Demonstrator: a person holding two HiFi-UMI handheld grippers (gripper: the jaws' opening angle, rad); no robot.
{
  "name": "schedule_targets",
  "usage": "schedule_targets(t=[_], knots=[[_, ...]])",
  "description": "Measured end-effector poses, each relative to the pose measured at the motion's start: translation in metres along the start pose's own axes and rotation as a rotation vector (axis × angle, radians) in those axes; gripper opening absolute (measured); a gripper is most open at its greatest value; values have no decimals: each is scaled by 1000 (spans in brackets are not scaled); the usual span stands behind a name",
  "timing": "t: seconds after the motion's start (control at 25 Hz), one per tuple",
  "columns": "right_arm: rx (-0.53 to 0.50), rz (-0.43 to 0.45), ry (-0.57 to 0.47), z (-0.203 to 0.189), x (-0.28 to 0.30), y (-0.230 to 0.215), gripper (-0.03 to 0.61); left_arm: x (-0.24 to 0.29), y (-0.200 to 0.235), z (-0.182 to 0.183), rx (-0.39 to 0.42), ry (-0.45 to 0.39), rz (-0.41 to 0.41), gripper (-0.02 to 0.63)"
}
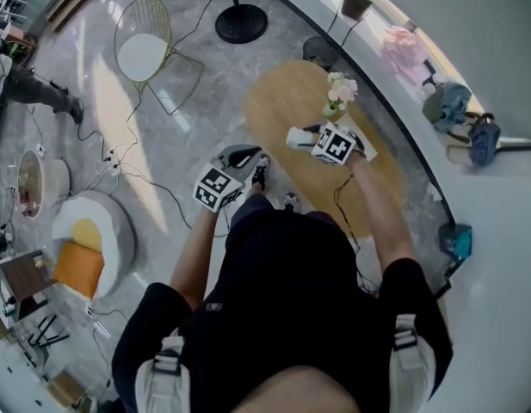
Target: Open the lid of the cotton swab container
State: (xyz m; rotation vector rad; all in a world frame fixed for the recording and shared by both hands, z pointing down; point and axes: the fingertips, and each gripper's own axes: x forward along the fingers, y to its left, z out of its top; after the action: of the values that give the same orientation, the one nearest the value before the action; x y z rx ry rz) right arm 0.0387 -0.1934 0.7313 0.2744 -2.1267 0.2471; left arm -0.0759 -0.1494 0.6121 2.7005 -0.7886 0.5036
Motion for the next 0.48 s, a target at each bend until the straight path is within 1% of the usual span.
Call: schedule_targets(t=[0.16, 0.32, 0.48], knots=[[-46, 51, 23, -1, -14, 19, 201, -8, -9, -6, 0, -6, 28, 0], [-72, 89, 3, 2, -29, 32, 201, -9, -17, -8, 4, -9, 34, 2], [-99, 95, -23, 5, -40, 39, 200, -8, -29, -7, 4, -16, 21, 34]])
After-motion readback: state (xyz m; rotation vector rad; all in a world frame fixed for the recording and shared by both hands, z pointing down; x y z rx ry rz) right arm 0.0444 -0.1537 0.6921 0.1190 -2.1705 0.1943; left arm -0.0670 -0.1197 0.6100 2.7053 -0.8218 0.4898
